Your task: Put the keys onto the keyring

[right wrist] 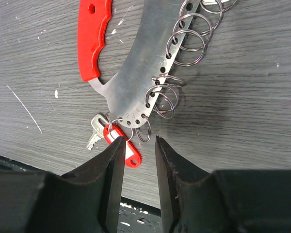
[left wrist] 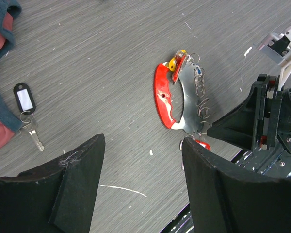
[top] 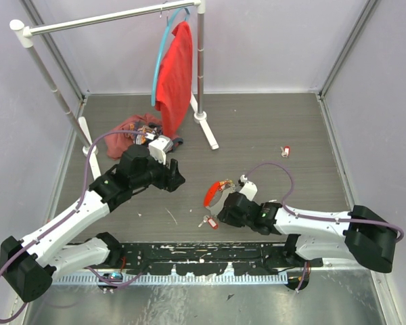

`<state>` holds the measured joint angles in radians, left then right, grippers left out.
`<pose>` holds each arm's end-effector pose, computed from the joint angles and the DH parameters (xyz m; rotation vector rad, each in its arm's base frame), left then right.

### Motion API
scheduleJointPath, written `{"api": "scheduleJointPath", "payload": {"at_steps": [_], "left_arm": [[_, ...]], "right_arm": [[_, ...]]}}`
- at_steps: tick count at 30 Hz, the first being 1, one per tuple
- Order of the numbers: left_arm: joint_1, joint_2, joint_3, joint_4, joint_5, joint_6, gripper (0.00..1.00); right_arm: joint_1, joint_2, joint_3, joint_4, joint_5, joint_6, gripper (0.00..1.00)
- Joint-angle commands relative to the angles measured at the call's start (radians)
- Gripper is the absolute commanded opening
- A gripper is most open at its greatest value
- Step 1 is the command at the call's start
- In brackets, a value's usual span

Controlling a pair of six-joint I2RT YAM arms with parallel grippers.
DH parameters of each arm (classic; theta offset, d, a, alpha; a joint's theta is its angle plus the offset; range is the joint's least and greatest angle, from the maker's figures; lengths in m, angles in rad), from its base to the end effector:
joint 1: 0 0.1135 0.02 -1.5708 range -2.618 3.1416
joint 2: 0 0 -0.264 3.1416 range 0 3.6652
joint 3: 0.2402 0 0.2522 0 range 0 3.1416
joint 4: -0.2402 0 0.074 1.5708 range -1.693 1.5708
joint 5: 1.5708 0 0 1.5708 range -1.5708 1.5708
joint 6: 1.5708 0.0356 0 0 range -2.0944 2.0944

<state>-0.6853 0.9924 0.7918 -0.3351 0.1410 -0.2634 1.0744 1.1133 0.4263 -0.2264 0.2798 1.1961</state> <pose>0.1684 -0.1441 0.2888 0.5426 2.1150 -0.7044 0.1024 0.1685 0.1557 0.2769 2.5336 0.6360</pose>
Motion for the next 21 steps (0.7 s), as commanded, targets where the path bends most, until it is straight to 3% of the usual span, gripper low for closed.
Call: {"api": "scheduleJointPath", "payload": {"at_steps": [1, 21], "left_arm": [[0.003, -0.010, -0.005, 0.000, 0.012, 0.012, 0.71], [0.003, 0.009, -0.001, 0.004, 0.033, 0.019, 0.71]], "right_arm": [[0.002, 0.018, 0.001, 0.052, 0.050, 0.028, 0.36], [-0.008, 0.086, -0.030, 0.143, 0.056, 0.033, 0.25]]}}
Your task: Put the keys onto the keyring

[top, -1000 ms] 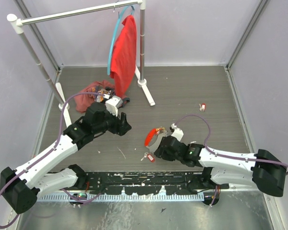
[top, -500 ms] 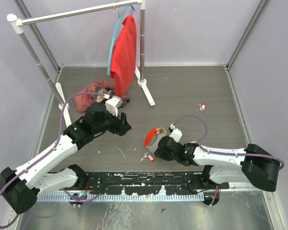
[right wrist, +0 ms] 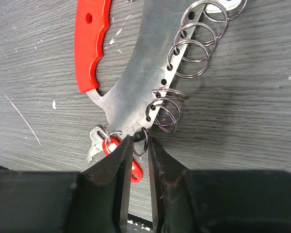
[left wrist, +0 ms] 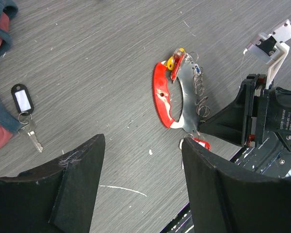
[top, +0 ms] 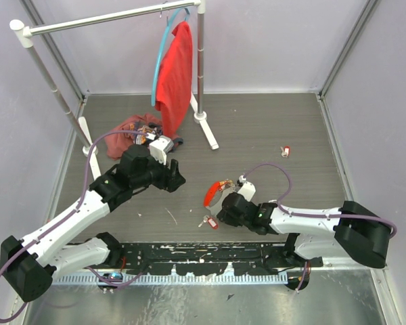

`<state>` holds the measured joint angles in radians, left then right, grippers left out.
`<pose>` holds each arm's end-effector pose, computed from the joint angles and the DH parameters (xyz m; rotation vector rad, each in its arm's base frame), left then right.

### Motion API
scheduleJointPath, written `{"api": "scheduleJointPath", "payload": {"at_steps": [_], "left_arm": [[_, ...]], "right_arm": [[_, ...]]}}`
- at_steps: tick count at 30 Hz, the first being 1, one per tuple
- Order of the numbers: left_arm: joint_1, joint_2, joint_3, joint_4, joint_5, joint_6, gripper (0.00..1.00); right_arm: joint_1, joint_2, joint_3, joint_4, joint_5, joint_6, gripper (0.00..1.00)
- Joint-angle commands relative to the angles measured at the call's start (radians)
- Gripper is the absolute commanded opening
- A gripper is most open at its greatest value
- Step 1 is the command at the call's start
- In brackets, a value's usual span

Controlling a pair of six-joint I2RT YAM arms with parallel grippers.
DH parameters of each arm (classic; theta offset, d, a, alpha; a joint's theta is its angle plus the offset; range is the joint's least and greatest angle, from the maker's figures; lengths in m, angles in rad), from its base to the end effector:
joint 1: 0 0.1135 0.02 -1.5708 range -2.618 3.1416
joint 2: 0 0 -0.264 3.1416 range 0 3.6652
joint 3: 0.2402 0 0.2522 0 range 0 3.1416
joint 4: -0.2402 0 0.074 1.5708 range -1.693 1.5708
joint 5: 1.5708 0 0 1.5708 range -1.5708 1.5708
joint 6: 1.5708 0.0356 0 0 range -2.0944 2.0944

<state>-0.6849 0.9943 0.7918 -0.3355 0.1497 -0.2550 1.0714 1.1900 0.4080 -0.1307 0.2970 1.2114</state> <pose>0.1685 -0.1445 0.2884 0.5567 2.1139 -0.7076 0.1069 0.1741 0.1431 0.3065 2.5194 0.6291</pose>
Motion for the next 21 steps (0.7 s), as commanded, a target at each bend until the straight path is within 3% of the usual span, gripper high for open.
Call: {"api": "scheduleJointPath", "payload": {"at_steps": [1, 13, 21], "left_arm": [[0.003, 0.007, -0.001, 0.004, 0.025, 0.011, 0.71], [0.003, 0.001, -0.004, 0.001, 0.026, 0.012, 0.70], [0.002, -0.008, -0.004, 0.007, 0.040, 0.019, 0.70]], "right_arm": [[-0.005, 0.009, -0.012, 0.051, 0.041, 0.018, 0.23], [-0.004, -0.055, 0.023, -0.034, 0.112, -0.032, 0.01], [-0.004, -0.150, 0.101, -0.187, 0.162, -0.138, 0.01]]}}
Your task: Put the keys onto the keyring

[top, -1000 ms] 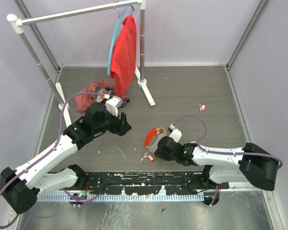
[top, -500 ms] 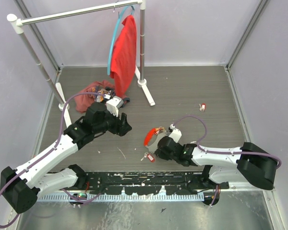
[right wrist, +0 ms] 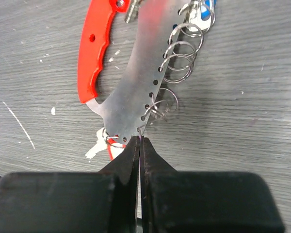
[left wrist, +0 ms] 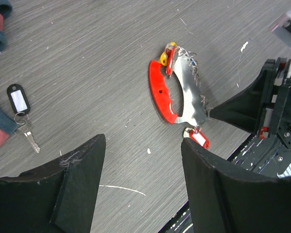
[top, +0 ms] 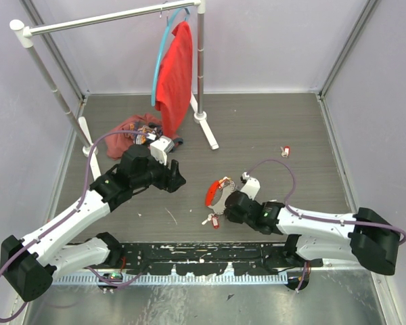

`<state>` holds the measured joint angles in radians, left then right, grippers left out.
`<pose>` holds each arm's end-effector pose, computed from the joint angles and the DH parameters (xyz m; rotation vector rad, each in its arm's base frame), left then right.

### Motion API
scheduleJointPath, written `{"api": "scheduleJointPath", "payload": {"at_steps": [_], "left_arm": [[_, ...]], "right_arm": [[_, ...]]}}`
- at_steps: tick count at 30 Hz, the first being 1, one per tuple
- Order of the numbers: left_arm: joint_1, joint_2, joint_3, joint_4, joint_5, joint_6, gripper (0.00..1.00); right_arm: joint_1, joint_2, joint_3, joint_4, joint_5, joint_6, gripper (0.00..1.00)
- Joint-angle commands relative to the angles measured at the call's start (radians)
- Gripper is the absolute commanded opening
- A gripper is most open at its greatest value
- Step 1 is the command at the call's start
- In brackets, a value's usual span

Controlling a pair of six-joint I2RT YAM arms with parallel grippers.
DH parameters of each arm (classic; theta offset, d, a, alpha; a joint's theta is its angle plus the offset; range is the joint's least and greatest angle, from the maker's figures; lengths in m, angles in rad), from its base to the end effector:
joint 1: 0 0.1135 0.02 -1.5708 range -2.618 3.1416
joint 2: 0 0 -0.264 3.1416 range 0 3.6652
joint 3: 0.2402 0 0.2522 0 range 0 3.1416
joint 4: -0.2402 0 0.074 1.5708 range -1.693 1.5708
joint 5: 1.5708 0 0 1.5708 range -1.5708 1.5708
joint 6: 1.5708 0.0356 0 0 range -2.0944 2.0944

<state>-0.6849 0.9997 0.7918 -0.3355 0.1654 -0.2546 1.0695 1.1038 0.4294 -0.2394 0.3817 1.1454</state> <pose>0.1688 -0.1455 0.2873 0.5680 2.1191 -0.7217 0.1055 0.1649 0.1584 0.2557 2.4563 0.5386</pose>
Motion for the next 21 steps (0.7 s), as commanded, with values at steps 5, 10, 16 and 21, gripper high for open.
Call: {"api": "scheduleJointPath", "payload": {"at_steps": [5, 10, 16, 21], "left_arm": [[0.002, -0.027, -0.006, 0.034, 0.093, 0.037, 0.68], [-0.022, -0.097, -0.021, 0.086, 0.095, 0.049, 0.67], [-0.105, -0.234, -0.032, 0.122, -0.057, 0.090, 0.67], [-0.187, -0.266, 0.006, 0.116, -0.144, 0.144, 0.62]], "right_arm": [[-0.002, -0.124, 0.132, -0.124, 0.064, -0.157, 0.01], [-0.002, -0.155, 0.183, -0.084, 0.023, -0.167, 0.01], [-0.006, -0.142, 0.299, -0.055, 0.050, -0.093, 0.01], [-0.008, -0.133, 0.399, -0.100, 0.125, 0.063, 0.01]]}}
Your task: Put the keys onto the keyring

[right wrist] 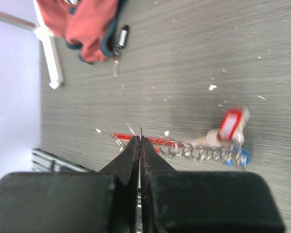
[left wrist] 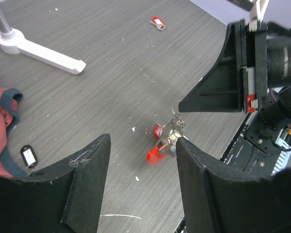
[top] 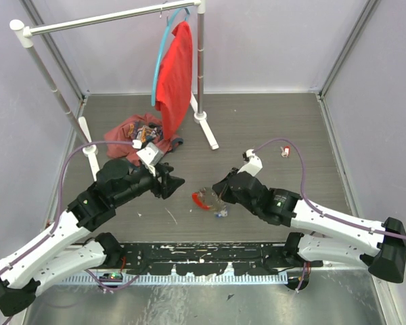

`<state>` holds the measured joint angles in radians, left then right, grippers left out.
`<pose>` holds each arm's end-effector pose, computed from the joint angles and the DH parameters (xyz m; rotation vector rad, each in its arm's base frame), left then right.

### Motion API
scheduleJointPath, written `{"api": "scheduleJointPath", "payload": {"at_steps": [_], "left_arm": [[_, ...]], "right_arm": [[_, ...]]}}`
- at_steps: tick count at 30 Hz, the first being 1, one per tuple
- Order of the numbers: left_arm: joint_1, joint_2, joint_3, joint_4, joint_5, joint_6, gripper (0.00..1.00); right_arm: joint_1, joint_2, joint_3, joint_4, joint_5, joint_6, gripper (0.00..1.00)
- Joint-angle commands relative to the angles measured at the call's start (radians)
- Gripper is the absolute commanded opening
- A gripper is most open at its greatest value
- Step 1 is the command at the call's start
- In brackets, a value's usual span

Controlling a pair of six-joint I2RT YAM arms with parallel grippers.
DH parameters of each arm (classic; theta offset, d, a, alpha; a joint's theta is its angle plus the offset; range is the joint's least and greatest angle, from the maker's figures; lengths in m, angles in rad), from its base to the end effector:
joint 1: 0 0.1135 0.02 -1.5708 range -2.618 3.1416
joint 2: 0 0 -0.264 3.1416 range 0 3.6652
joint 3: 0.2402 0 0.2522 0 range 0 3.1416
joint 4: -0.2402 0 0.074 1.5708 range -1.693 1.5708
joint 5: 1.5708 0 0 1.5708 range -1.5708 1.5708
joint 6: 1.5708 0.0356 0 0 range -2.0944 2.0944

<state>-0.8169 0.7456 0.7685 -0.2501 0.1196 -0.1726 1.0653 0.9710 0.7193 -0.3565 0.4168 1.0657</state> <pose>0.1174 -0.1313 0.3336 0.6763 1.7452 -0.8044 0.1146 0.1773 0.2676 0.2451 2.2147 0.7854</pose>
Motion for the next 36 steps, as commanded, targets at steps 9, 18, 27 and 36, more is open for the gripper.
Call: {"api": "scheduleJointPath", "payload": {"at_steps": [9, 18, 27, 36], "left_arm": [[-0.226, 0.047, 0.115, 0.062, -0.258, 0.257, 0.62], [-0.382, 0.092, 0.072, 0.300, -0.397, 0.495, 0.61], [-0.477, 0.175, -0.019, 0.569, -0.425, 0.680, 0.60], [-0.496, 0.230, -0.034, 0.634, -0.473, 0.741, 0.60]], "right_arm": [[-0.004, 0.061, 0.367, -0.275, 0.195, 0.415, 0.01], [-0.004, 0.038, 0.434, -0.346, 0.227, 0.560, 0.01], [-0.002, 0.009, 0.460, -0.323, 0.202, 0.569, 0.01], [-0.002, -0.012, 0.473, -0.309, 0.174, 0.552, 0.01]]}}
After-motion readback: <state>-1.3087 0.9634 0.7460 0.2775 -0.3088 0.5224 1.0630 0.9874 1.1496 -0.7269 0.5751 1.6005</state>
